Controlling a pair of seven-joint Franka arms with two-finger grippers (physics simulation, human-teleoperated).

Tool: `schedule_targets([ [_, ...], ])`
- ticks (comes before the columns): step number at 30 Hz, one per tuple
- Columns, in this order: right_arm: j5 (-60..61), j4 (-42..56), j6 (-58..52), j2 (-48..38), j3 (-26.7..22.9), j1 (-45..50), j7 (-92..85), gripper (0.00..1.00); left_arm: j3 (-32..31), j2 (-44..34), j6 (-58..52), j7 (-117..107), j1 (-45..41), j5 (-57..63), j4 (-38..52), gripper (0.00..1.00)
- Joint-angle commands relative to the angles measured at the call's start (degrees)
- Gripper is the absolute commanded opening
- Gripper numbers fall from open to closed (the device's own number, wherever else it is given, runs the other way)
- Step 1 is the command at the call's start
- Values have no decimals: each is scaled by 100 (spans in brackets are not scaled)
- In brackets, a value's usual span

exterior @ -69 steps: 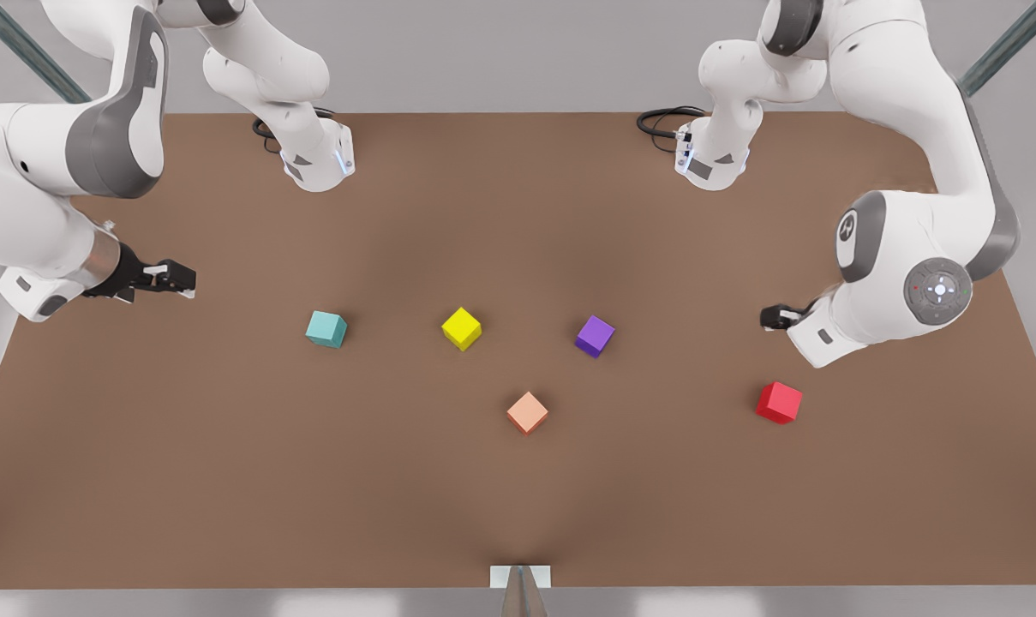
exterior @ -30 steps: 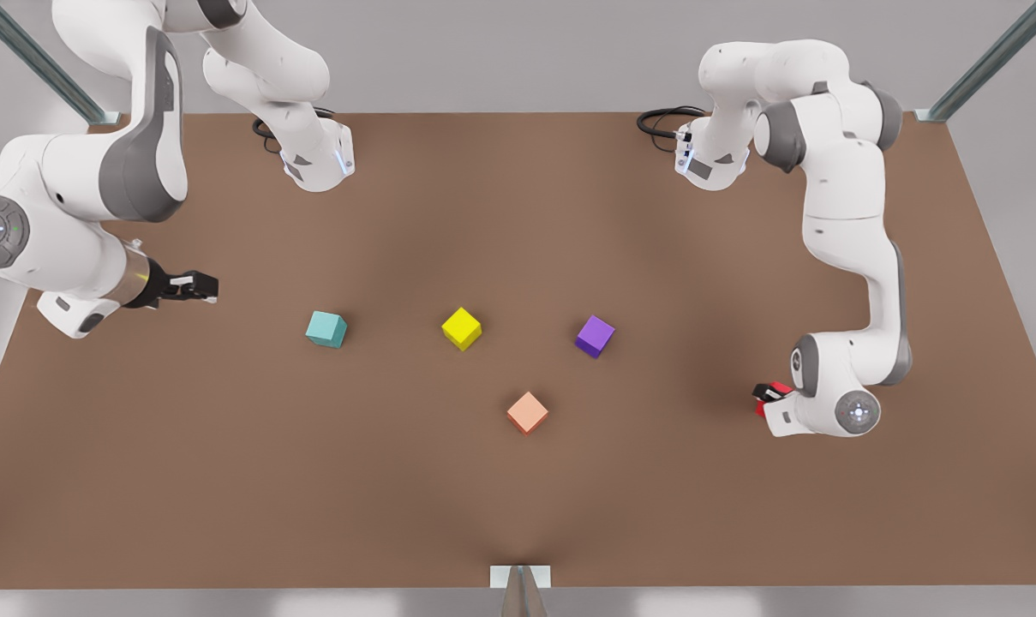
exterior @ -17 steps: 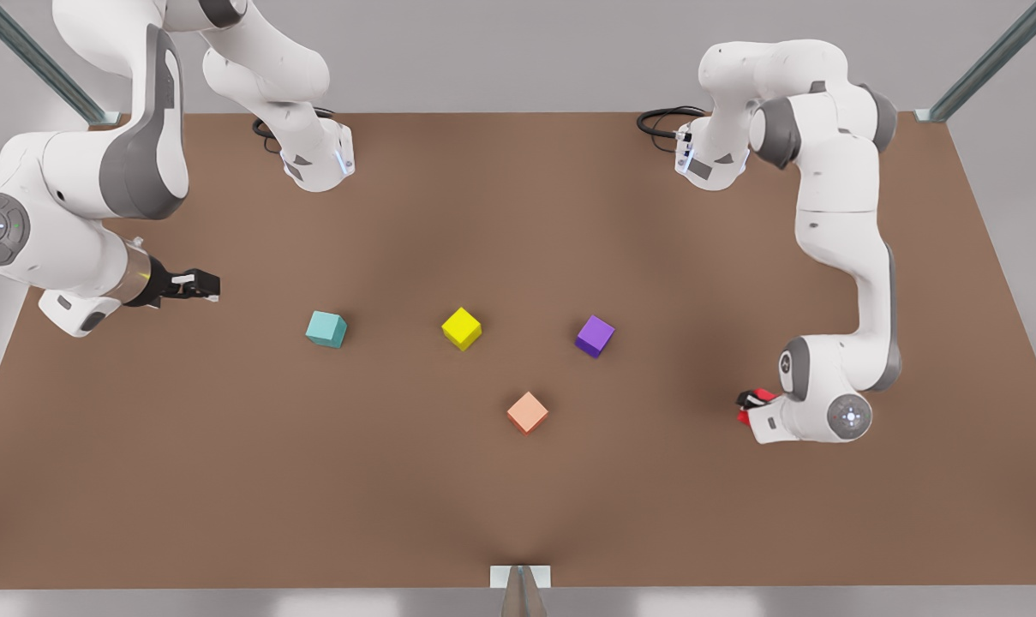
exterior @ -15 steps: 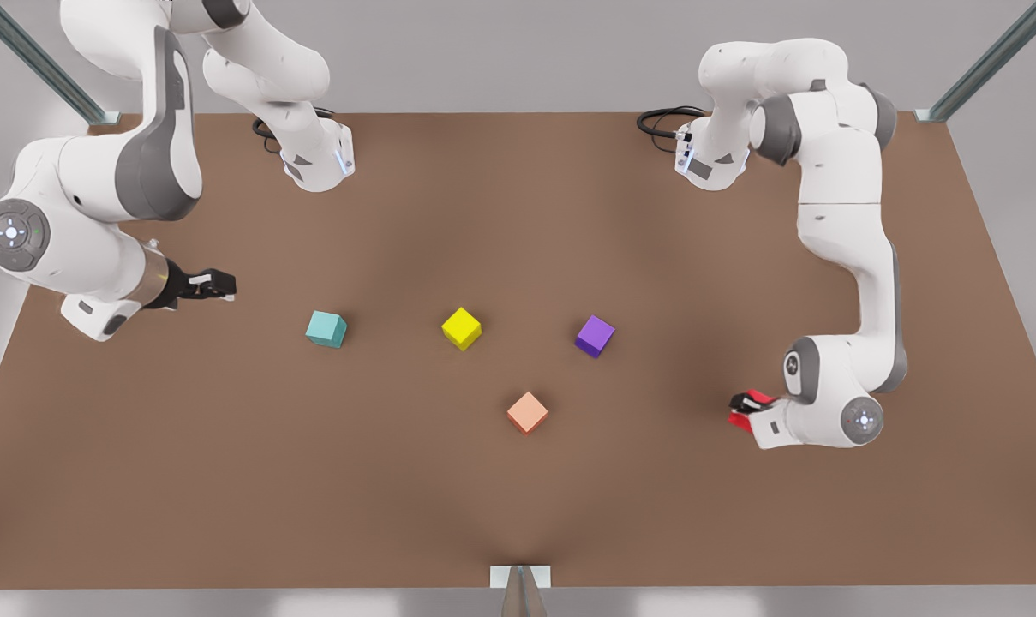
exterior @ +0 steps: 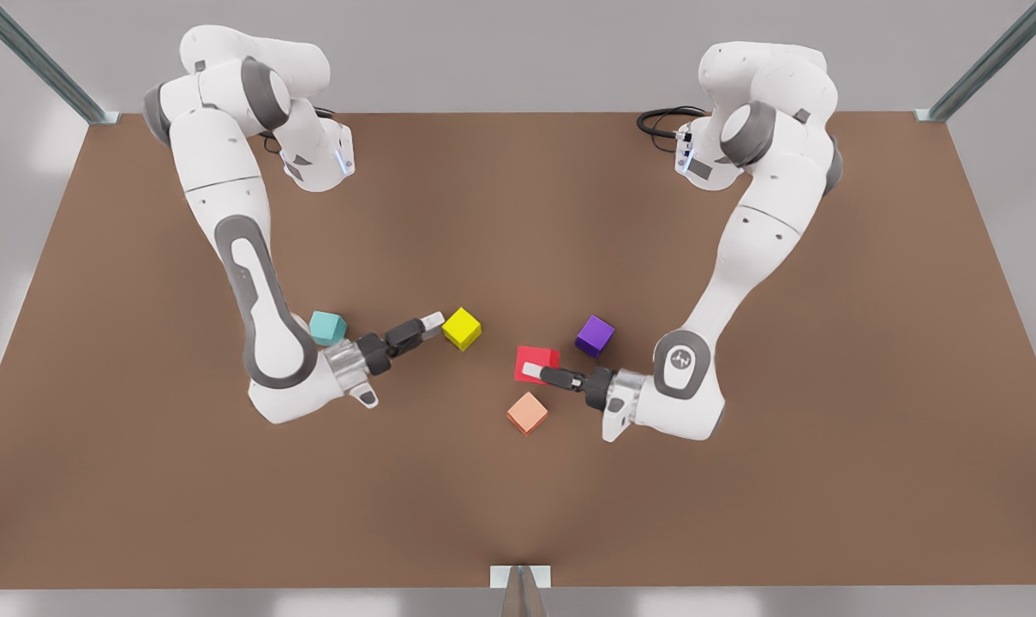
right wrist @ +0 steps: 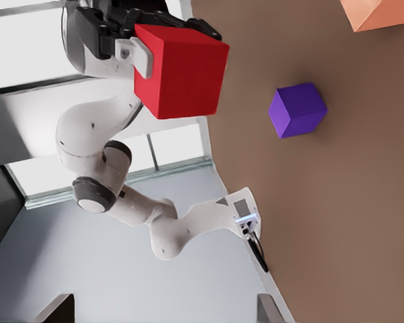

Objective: Pick up red wooden cube and pass to hand red wooden cube and place in blue wooden cube

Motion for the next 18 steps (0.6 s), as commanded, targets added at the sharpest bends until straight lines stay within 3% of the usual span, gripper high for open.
schedule_targets([
  [1,355,-12,1087,16,1,125,-4483,100,-24,9,657,-962,6,-568,10,64],
  [7,838,31,2651,104,1,310,-7735,100,-33,9,622,242,-12,-533,-16,64],
  [18,1445,515,2748,526,98,679,-8527,100,-173,105,1061,603,-197,-770,-16,63],
])
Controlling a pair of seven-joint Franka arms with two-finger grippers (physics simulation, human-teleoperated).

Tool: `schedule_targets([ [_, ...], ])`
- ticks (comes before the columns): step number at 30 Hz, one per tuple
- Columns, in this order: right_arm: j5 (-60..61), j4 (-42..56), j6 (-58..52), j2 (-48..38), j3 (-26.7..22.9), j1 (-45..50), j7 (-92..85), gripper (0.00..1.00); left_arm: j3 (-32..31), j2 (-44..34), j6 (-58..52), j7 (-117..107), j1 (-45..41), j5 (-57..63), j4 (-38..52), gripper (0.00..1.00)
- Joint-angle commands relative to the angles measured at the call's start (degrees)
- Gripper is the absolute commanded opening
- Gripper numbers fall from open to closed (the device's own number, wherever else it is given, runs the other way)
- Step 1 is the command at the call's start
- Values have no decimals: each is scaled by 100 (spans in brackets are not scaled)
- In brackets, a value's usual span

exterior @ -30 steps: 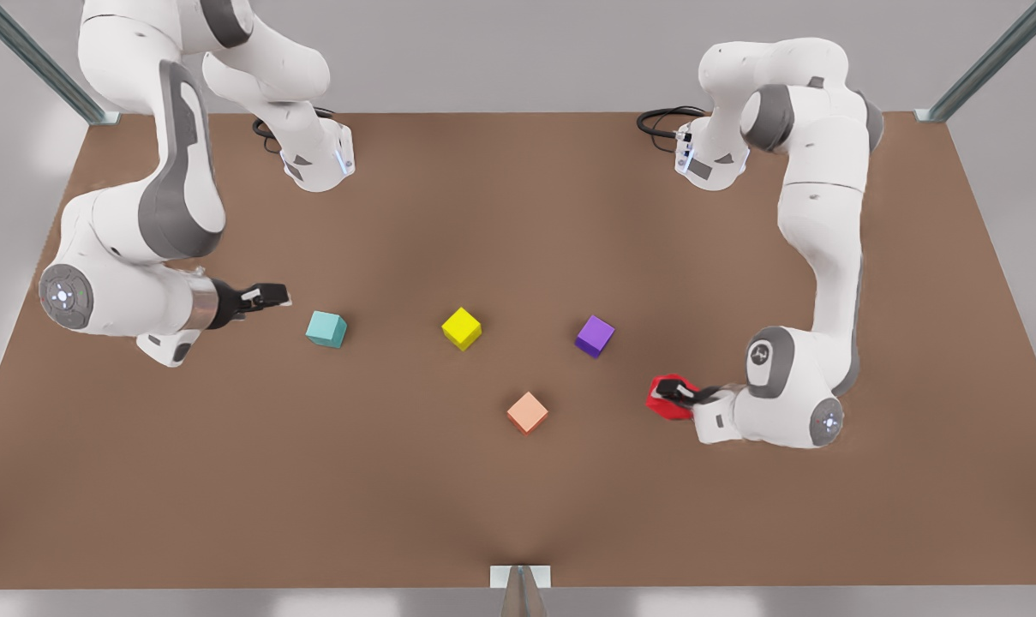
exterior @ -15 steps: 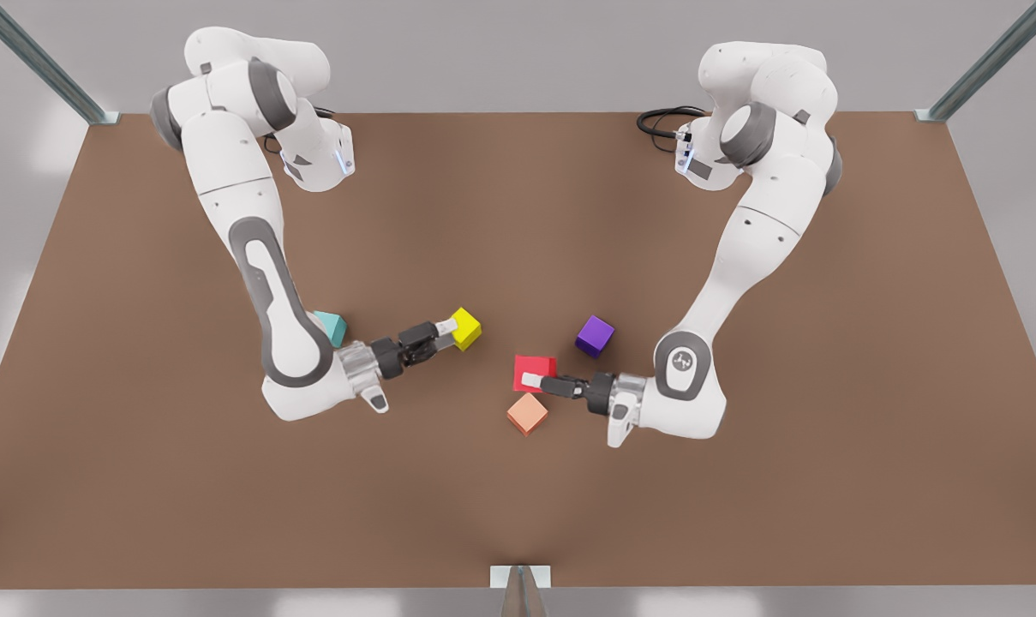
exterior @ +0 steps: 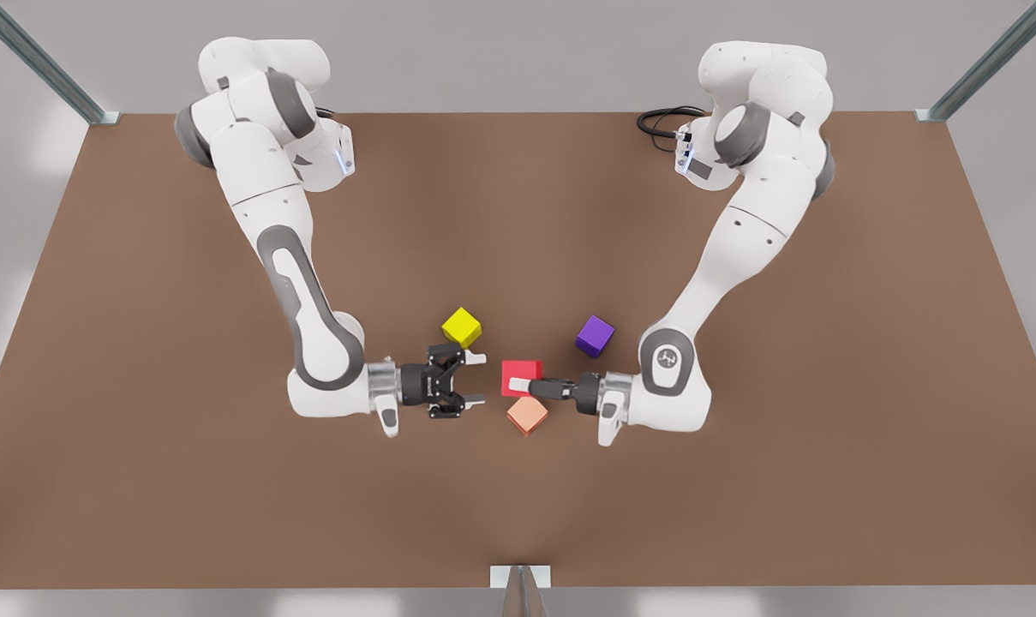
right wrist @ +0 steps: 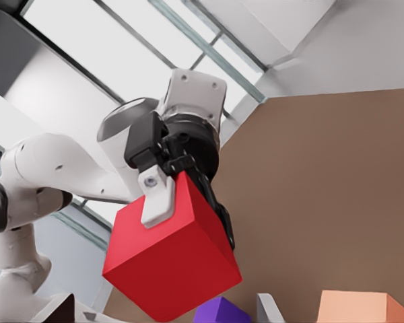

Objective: Pick up red wooden cube and pass to hand red wooden cube and place in blue wooden cube

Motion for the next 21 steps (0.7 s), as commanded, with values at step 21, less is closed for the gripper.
schedule_targets([
  [21,814,-162,196,65,147,22,-4047,100,-139,31,497,423,-55,-130,27,63],
])
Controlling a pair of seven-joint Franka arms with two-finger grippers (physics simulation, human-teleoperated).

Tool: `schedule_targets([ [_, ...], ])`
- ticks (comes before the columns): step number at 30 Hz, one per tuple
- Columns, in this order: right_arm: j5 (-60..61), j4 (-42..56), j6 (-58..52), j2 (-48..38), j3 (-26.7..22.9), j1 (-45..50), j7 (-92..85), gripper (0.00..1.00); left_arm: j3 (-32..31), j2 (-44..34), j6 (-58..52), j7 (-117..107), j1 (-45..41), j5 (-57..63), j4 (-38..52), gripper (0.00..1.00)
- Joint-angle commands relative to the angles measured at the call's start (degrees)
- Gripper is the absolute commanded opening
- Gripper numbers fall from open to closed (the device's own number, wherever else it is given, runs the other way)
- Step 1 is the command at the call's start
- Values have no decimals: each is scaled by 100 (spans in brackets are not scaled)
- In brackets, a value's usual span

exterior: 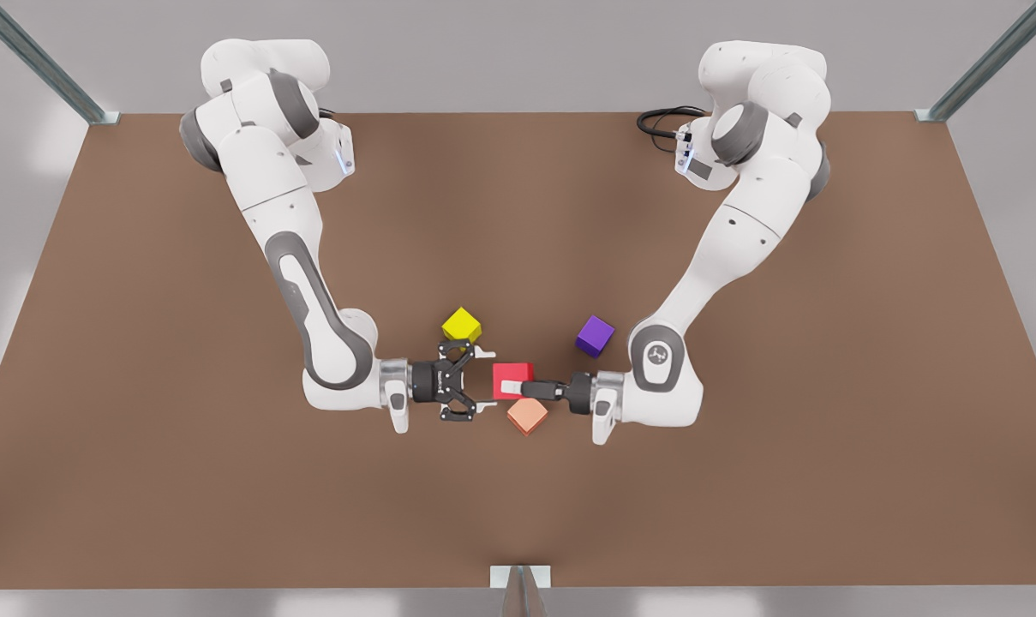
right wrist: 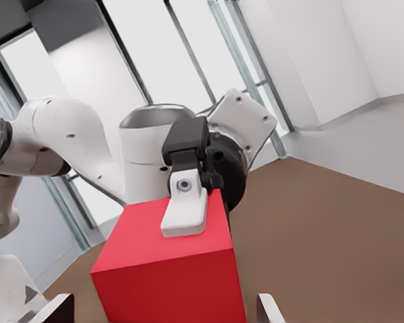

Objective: Pick up red wooden cube and pass to hand red wooden cube and place in blue wooden cube

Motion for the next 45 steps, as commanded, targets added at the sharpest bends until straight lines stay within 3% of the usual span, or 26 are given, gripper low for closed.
schedule_targets([
  [1,118,2,47,6,2,-4,-1317,100,-7,16,87,211,-3,-45,13,63],
  [19,241,151,250,173,230,49,-1308,99,-174,104,465,166,-161,-45,180,64],
  [20,241,151,250,173,230,49,-1308,93,-174,104,465,158,-161,-45,180,64],
  [22,241,160,285,173,257,49,-1308,44,-165,104,465,167,-161,-45,180,64],
  [26,241,169,285,165,257,40,-1308,41,-174,104,456,167,-161,-45,180,67],
  [27,241,169,285,165,257,40,-1308,41,-165,104,429,167,-135,-45,171,74],
  [29,232,169,285,156,257,22,-1300,41,-165,95,403,167,-100,-27,162,100],
  [34,206,169,267,147,248,-65,-1265,41,-182,-10,132,158,216,69,83,100],
  [37,13,99,180,7,230,-329,-1265,41,-191,-194,-721,-431,963,1211,-40,100],
  [39,-1382,-243,-181,-423,204,-882,-1089,41,-182,-247,-1872,-466,1771,2142,13,100],
  [42,-5080,-1342,-928,-1953,38,-1788,1167,41,-340,-1784,-2768,-2690,1799,6550,13,100],
  [45,-7413,-1773,-595,-2481,-209,-1779,3533,41,-507,-2436,-4835,-2672,1852,7997,654,100],
])
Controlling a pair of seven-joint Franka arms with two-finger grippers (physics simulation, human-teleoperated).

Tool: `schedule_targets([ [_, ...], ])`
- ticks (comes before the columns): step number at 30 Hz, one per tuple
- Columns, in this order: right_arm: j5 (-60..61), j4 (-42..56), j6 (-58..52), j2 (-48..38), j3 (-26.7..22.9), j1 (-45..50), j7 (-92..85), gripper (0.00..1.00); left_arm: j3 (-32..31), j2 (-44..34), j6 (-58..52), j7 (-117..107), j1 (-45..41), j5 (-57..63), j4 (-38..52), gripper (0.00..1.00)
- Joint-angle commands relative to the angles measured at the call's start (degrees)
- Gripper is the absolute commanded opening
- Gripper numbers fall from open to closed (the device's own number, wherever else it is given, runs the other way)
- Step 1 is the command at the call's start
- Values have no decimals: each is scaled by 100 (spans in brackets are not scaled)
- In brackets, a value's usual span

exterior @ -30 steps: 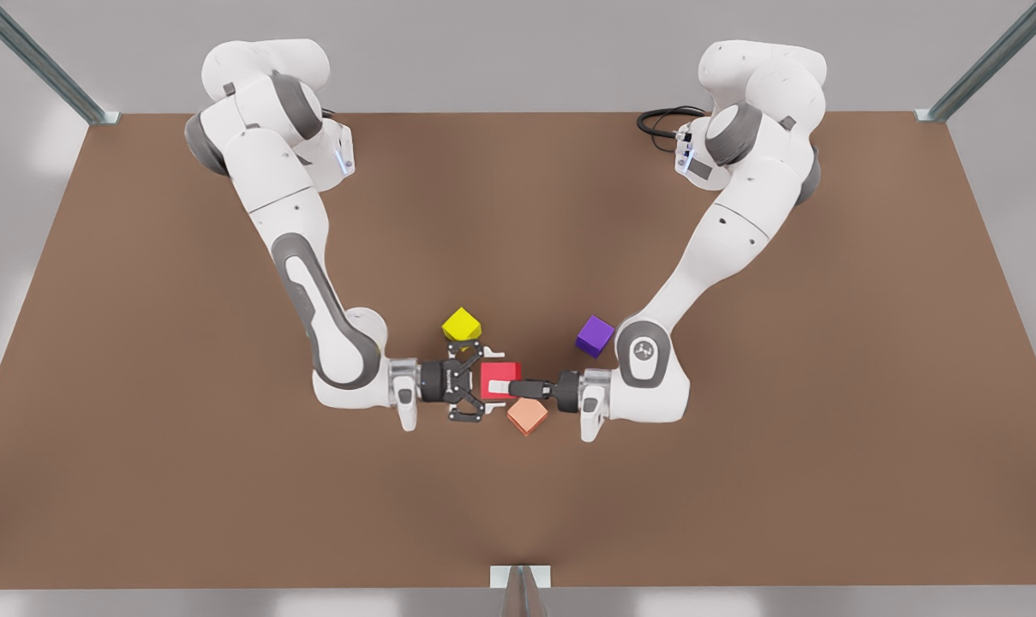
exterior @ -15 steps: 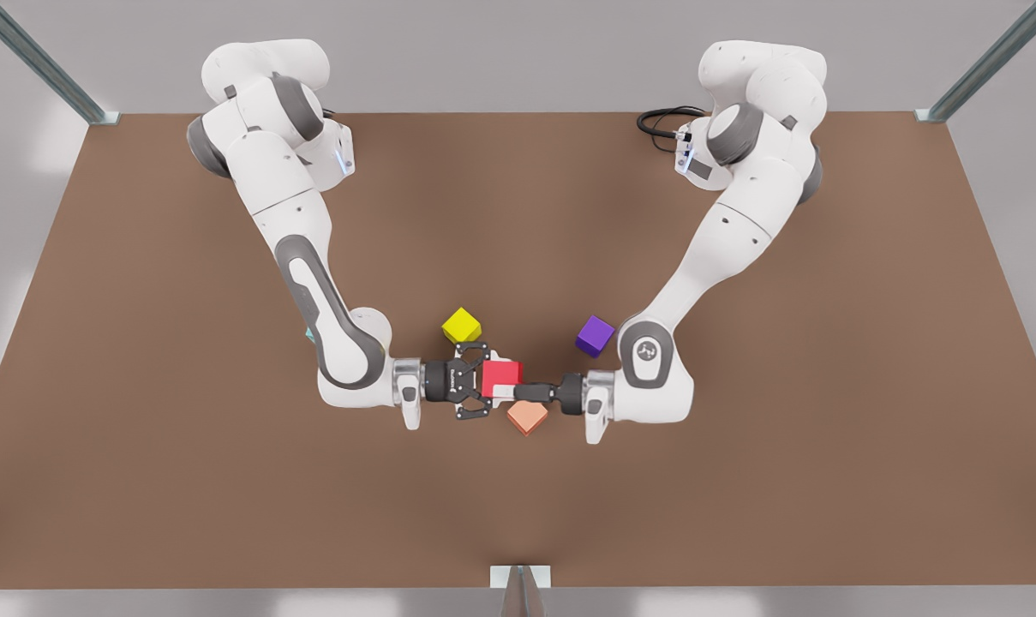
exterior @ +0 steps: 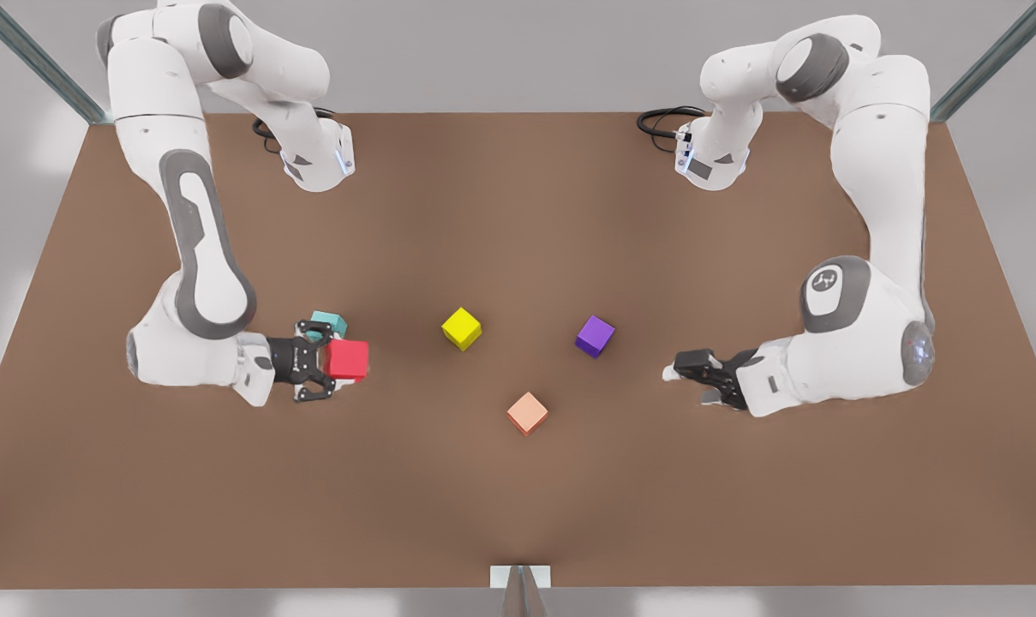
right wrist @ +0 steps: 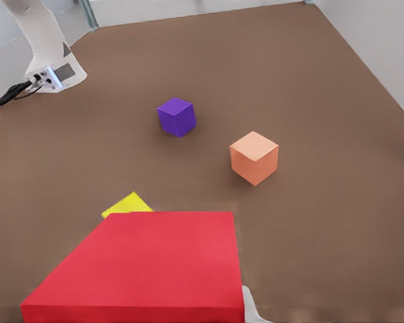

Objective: Pick up red wooden cube and pass to hand red wooden cube and place in blue wooden cube

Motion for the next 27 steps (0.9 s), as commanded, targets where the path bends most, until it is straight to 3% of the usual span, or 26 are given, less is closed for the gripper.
schedule_targets([
  [1,-2633,-330,152,-261,-39,30,4266,41,-28,-352,-2611,-1926,-5,1992,252,100],
  [2,-3142,-691,363,-446,-30,92,4942,41,629,-1027,-2542,-1163,-398,1886,-167,100],
  [3,-3485,-928,644,-525,-39,145,5189,41,2228,-1880,-1673,-546,-1409,1325,-1283,100],
  [4,-3776,-1288,1039,-648,-39,233,5576,41,3285,-2514,-1056,-528,-2175,928,-2137,100],
  [9,-4628,-1710,1356,-824,-21,338,6200,41,3277,-2409,-1574,-739,-2158,752,-1918,100],
  [17,-4629,-3064,2455,-1237,31,496,7141,41,3295,-2312,-1557,-730,-2141,568,-1830,100],
  [27,-4629,-3521,2974,-1290,22,567,7211,41,3295,-2286,-1557,-722,-2114,568,-1830,100],
])
